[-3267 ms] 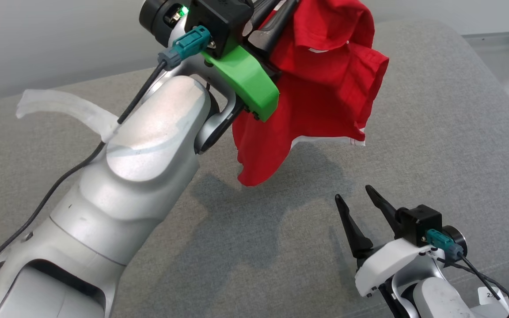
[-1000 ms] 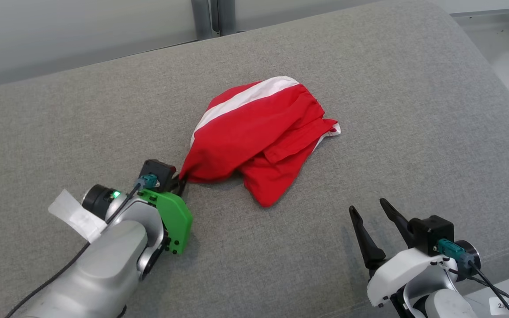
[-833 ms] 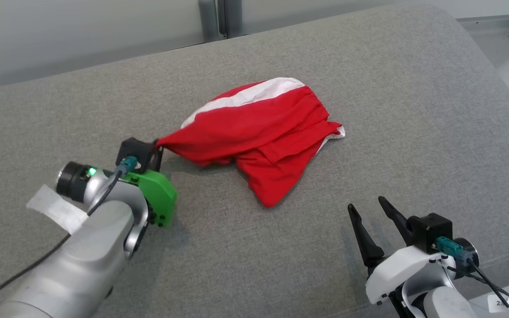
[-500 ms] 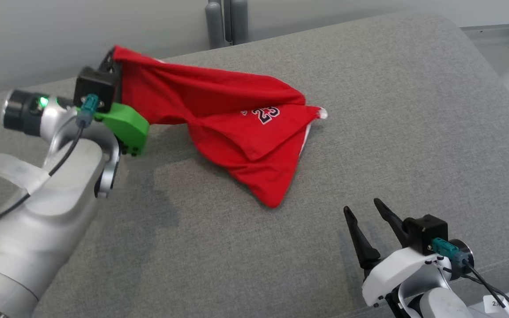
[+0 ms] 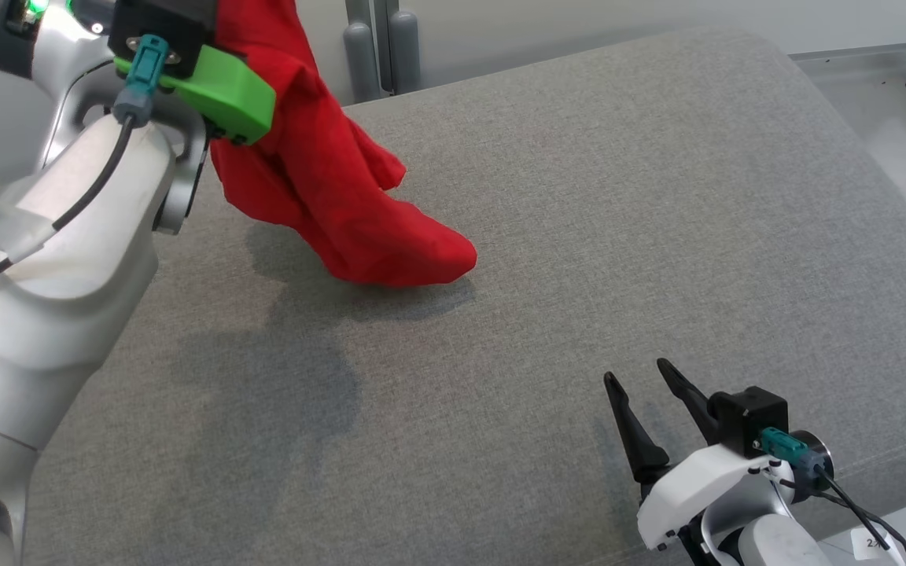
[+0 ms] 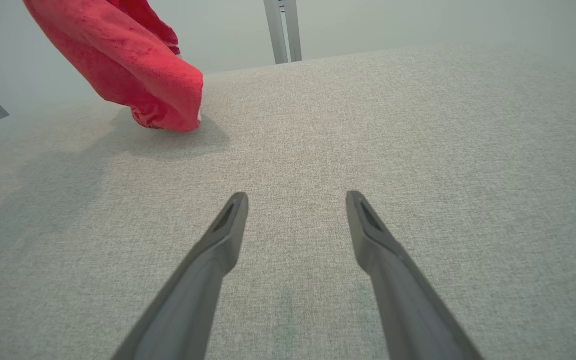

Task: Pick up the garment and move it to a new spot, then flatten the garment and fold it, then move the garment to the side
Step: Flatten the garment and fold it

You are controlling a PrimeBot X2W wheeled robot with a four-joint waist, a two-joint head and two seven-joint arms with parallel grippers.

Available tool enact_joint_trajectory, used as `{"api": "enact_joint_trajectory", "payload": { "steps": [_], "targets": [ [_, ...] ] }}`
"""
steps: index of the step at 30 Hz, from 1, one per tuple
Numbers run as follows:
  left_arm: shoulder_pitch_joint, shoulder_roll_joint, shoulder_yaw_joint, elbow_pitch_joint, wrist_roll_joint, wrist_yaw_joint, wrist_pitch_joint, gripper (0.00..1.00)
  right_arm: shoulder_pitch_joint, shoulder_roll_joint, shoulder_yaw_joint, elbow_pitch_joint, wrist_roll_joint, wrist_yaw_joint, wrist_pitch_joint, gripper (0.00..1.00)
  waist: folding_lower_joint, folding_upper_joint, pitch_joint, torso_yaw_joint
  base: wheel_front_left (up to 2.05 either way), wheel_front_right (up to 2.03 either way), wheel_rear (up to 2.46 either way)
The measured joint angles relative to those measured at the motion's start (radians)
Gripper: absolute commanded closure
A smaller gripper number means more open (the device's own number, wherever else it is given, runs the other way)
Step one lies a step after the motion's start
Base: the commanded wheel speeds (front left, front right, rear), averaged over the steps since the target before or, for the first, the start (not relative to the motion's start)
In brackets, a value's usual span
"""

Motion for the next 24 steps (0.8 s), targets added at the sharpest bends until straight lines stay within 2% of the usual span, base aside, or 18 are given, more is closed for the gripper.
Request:
{"api": "enact_joint_trajectory", "payload": {
  "steps": [6, 12, 18, 23, 24],
  "targets": [
    [0.025, -0.059, -0.046, -0.016, 0.020, -0.033, -0.002, 1.00, 0.000, 0.000, -0.001, 0.009, 0.003, 0.000, -0.006, 0.00, 0.0000, 0.0000, 0.002, 0.013, 0.00, 0.00, 0.00],
    [0.167, -0.133, -0.103, -0.025, -0.018, -0.070, -0.001, 1.00, 0.001, 0.000, -0.009, 0.009, -0.002, 0.000, -0.004, 0.00, 0.0000, 0.0000, 0.002, 0.034, 0.00, 0.00, 0.00],
    [0.334, -0.232, -0.220, -0.038, -0.037, -0.130, 0.016, 1.00, 0.005, 0.000, -0.011, 0.001, -0.010, 0.000, 0.007, 0.00, 0.0000, 0.0000, -0.008, 0.059, 0.00, 0.00, 0.00],
    [0.431, -0.276, -0.284, -0.031, -0.060, -0.150, 0.062, 1.00, 0.013, 0.000, -0.010, -0.003, -0.013, 0.000, 0.015, 0.00, 0.0000, 0.0000, -0.024, 0.075, 0.00, 0.00, 0.00],
    [0.446, -0.281, -0.287, -0.029, -0.070, -0.152, 0.068, 0.91, 0.014, 0.000, -0.010, -0.003, -0.013, 0.000, 0.017, 0.00, 0.0000, 0.0000, -0.027, 0.078, 0.00, 0.00, 0.00]
  ]
}}
